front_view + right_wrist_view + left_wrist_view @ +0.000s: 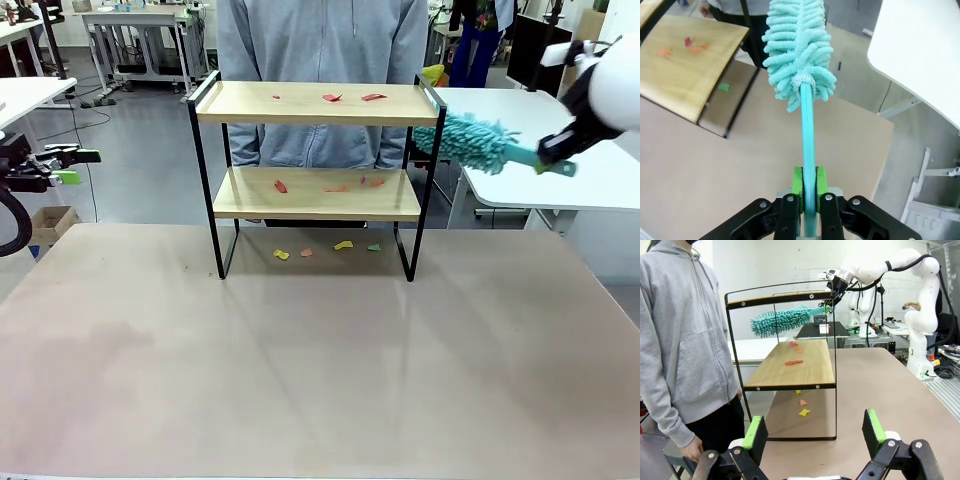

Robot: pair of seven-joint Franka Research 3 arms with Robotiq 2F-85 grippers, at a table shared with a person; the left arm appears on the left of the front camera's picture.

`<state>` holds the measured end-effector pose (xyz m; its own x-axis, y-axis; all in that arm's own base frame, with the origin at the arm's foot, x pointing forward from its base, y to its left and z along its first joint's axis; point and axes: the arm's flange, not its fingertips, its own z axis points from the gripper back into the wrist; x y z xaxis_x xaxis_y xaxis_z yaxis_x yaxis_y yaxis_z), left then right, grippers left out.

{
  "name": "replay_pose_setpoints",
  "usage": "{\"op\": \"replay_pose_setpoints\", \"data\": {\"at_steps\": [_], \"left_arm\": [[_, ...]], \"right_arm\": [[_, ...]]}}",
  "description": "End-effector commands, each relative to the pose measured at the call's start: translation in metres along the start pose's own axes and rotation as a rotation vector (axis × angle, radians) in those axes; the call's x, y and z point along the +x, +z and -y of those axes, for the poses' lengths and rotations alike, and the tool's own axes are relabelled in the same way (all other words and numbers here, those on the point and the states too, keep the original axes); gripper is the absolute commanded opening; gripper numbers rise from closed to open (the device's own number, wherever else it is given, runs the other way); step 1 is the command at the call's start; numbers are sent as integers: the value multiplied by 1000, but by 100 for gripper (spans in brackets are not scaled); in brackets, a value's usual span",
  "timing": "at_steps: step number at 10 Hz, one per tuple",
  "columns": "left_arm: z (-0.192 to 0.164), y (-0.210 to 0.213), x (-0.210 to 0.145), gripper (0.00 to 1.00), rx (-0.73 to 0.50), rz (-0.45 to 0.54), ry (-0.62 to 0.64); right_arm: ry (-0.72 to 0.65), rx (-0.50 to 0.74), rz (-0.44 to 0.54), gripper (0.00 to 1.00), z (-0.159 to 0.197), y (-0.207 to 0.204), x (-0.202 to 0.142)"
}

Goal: Clean the shelf.
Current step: Clean the specific section of the Shelf indicated by the human with the Duster.

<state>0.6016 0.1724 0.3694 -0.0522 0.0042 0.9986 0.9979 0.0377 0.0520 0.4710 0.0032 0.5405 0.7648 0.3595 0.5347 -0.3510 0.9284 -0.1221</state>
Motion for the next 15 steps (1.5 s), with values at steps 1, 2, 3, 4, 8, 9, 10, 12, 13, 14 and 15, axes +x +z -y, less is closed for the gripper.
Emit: {"op": "replay_pose_setpoints", "data": {"at_steps": [1, 2, 3, 4, 8, 9, 10, 12, 13, 14, 15], "left_arm": [[1, -1, 2, 100, -7, -6, -11], [1, -1, 2, 100, -7, -6, -11], [1, -1, 2, 100, -7, -6, -11], [1, -1, 2, 100, -7, -6, -11], [1, -1, 2, 100, -7, -6, -11], [1, -1, 2, 100, -7, -6, -11], [1, -1, 2, 100, -7, -6, -11], [1, -1, 2, 100, -7, -6, -11], [1, -1, 2, 100, -7, -6, -11], [1, -1, 2, 100, -7, -6, -11], [1, -1, 2, 100, -7, -6, -11]], "right_arm": [[142, -4, -70, 13, 44, 31, -10], [211, -5, -123, 13, 59, 43, -20], [264, -9, -163, 13, 75, 61, -27], [316, -5, -206, 13, 89, 80, -33], [636, 197, -362, 13, 99, 114, -64], [725, 265, -409, 13, 86, 115, -76], [805, 345, -430, 13, 71, 115, -87], [924, 470, -427, 13, 41, 118, -105], [951, 550, -428, 13, 21, 115, -113], [973, 585, -429, 13, 4, 109, -121], [979, 600, -411, 13, -9, 104, -125]]}}
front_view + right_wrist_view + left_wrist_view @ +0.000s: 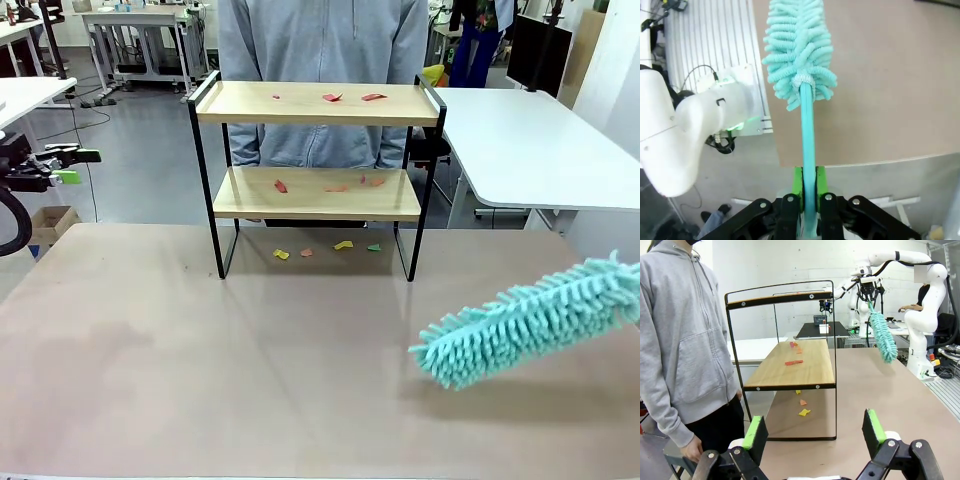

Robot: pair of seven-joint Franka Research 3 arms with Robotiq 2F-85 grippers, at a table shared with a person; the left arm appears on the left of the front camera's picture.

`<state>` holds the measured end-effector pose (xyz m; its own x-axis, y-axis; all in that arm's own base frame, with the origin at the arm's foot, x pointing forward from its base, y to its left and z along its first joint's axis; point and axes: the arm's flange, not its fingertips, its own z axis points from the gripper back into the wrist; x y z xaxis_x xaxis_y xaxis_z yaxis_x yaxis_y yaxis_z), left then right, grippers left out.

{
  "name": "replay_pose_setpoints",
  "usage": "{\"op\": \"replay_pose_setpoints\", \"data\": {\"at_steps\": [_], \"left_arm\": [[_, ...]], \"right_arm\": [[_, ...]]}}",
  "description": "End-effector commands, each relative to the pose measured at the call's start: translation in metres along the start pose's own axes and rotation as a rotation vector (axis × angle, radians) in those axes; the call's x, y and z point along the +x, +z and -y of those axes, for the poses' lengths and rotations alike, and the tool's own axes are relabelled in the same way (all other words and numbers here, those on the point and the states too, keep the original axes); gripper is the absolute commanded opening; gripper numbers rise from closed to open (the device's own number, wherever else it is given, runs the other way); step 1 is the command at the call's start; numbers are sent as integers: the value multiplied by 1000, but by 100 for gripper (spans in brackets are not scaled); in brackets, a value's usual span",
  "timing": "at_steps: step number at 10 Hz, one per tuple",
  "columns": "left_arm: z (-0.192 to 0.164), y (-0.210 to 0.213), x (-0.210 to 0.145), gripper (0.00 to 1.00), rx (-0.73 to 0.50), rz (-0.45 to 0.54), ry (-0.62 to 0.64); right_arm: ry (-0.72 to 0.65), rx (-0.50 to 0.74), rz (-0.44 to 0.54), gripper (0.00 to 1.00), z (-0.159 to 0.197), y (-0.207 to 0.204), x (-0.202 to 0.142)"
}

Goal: Clean the shelf.
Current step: Clean the specific section of the Shelf indicated by the human with the Duster.

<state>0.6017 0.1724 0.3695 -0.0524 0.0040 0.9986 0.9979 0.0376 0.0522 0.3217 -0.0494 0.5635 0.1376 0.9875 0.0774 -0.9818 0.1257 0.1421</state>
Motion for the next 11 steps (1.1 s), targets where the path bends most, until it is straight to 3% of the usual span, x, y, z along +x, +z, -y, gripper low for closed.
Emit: {"op": "replay_pose_setpoints", "data": {"at_steps": [1, 4, 5, 11], "left_arm": [[1, -1, 2, 100, -7, -6, -11], [1, -1, 2, 100, -7, -6, -11], [1, -1, 2, 100, -7, -6, -11], [1, -1, 2, 100, -7, -6, -11]], "right_arm": [[34, -3, 64, 13, -6, -12, 12], [5, -20, 149, 13, 7, -26, 35], [29, 8, 85, 13, -4, -18, 22], [29, 8, 85, 13, -4, -18, 22]]}}
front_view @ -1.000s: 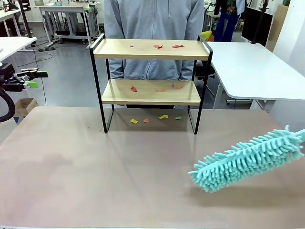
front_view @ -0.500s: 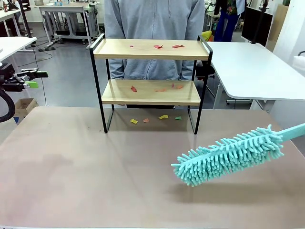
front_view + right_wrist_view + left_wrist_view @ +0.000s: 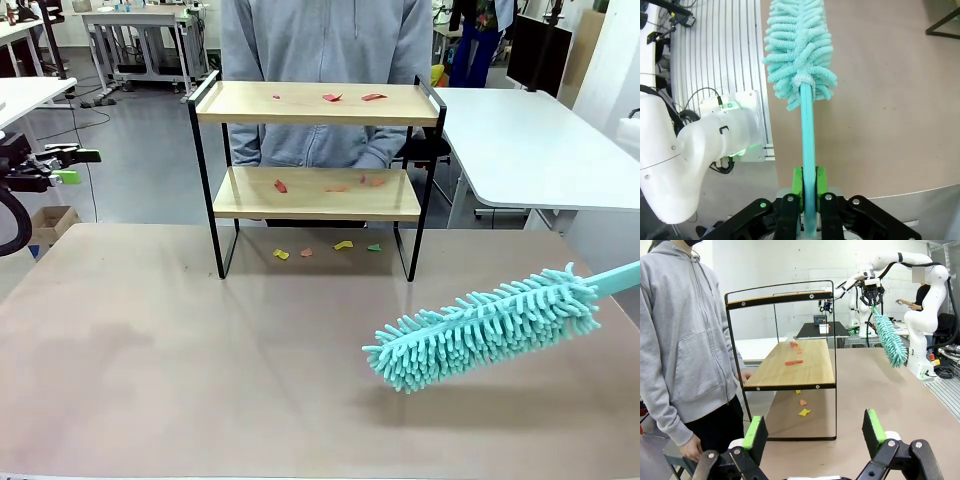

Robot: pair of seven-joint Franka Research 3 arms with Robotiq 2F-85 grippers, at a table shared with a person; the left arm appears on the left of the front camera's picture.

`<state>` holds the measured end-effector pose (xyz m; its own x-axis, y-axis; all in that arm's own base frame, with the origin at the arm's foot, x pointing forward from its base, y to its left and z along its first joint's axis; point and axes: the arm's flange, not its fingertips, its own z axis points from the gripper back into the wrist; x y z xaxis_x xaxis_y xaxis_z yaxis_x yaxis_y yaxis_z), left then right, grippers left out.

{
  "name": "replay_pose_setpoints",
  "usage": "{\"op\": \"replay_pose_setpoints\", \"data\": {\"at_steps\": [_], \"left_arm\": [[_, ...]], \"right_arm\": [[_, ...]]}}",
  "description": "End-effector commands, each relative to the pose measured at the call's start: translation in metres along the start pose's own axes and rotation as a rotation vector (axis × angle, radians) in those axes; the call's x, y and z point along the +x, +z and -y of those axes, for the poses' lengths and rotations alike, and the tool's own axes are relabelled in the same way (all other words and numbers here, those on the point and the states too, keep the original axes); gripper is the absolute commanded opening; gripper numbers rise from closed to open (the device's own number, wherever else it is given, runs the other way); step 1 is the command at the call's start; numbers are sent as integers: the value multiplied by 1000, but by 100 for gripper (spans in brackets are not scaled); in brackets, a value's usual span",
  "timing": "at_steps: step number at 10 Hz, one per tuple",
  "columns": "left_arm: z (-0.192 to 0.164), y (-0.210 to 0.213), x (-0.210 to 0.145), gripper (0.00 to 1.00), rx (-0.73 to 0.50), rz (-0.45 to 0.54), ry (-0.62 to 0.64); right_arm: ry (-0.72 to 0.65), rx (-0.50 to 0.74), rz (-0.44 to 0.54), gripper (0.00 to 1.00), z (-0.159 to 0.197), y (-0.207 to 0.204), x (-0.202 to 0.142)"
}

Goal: Clean the shelf.
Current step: Clean the specific section of the Shelf indicated by the human with the Duster.

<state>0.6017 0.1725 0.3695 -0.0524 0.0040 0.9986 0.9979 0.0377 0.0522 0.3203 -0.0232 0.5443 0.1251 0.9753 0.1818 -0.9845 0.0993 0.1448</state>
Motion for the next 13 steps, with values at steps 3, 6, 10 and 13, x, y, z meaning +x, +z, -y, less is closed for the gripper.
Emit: {"op": "replay_pose_setpoints", "data": {"at_steps": [3, 6, 10, 13], "left_arm": [[1, -1, 2, 100, -7, -6, -11], [1, -1, 2, 100, -7, -6, -11], [1, -1, 2, 100, -7, -6, -11], [1, -1, 2, 100, -7, -6, -11]], "right_arm": [[3, 2, -17, 13, -3, 4, -2], [3, 2, -17, 13, -3, 4, -2], [3, 2, -17, 13, -3, 4, -2], [3, 2, -17, 13, -3, 4, -2]]}}
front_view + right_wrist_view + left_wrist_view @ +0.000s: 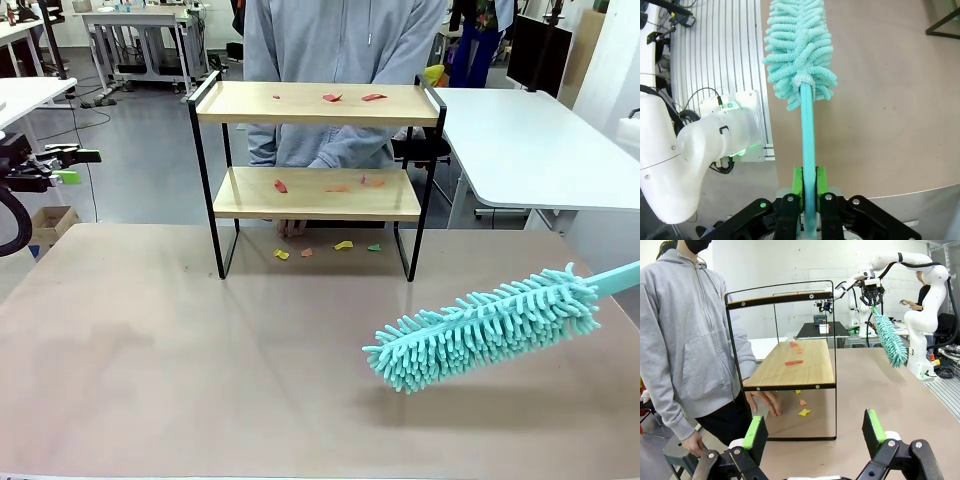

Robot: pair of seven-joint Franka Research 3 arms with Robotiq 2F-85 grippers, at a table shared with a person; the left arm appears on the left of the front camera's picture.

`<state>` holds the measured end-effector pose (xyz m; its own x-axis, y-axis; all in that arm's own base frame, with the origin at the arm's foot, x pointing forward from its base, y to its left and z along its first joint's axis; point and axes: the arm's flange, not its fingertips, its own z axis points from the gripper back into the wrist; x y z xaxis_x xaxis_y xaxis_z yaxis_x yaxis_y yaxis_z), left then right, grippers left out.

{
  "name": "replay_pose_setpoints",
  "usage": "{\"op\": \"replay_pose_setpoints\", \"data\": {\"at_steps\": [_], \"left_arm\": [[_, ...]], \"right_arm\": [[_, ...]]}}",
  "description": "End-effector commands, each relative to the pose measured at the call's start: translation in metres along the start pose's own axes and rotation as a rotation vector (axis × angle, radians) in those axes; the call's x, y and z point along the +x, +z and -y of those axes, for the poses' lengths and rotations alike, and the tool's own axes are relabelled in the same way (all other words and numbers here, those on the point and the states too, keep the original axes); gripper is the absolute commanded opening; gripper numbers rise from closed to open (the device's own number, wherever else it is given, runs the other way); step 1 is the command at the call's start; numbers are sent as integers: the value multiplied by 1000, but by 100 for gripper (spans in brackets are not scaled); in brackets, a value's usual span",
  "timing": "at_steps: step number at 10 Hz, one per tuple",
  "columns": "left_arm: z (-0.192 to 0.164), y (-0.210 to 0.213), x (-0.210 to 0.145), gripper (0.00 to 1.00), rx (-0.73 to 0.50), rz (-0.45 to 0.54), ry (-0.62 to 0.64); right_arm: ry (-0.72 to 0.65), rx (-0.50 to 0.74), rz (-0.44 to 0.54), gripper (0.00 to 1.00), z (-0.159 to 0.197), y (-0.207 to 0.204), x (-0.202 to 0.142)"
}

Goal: Clean the shelf.
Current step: Clean the specific section of the Shelf indicated by the human with the Duster.

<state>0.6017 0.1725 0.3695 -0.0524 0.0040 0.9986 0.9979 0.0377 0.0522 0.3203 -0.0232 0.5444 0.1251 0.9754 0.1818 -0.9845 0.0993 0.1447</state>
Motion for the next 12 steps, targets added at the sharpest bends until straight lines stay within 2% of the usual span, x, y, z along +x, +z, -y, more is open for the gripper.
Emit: {"op": "replay_pose_setpoints", "data": {"at_steps": [1, 4, 5, 7, 9, 10, 11, 12], "left_arm": [[1, -1, 2, 100, -7, -6, -11], [1, -1, 2, 100, -7, -6, -11], [1, -1, 2, 100, -7, -6, -11], [1, -1, 2, 100, -7, -6, -11], [1, -1, 2, 100, -7, -6, -11], [1, -1, 2, 100, -7, -6, -11], [1, -1, 2, 100, -7, -6, -11], [1, -1, 2, 100, -7, -6, -11]], "right_arm": [[3, 2, -17, 13, -3, 4, -2], [0, 0, 0, 13, 0, 0, 0], [-85, -37, 42, 13, -6, -5, 26], [-158, -59, 144, 13, -23, -22, 78], [-323, -83, 195, 13, -44, -51, 122], [-494, -115, 209, 13, -52, -64, 141], [-620, -139, 265, 13, -57, -77, 161], [-679, -176, 329, 13, -64, -90, 184]]}}
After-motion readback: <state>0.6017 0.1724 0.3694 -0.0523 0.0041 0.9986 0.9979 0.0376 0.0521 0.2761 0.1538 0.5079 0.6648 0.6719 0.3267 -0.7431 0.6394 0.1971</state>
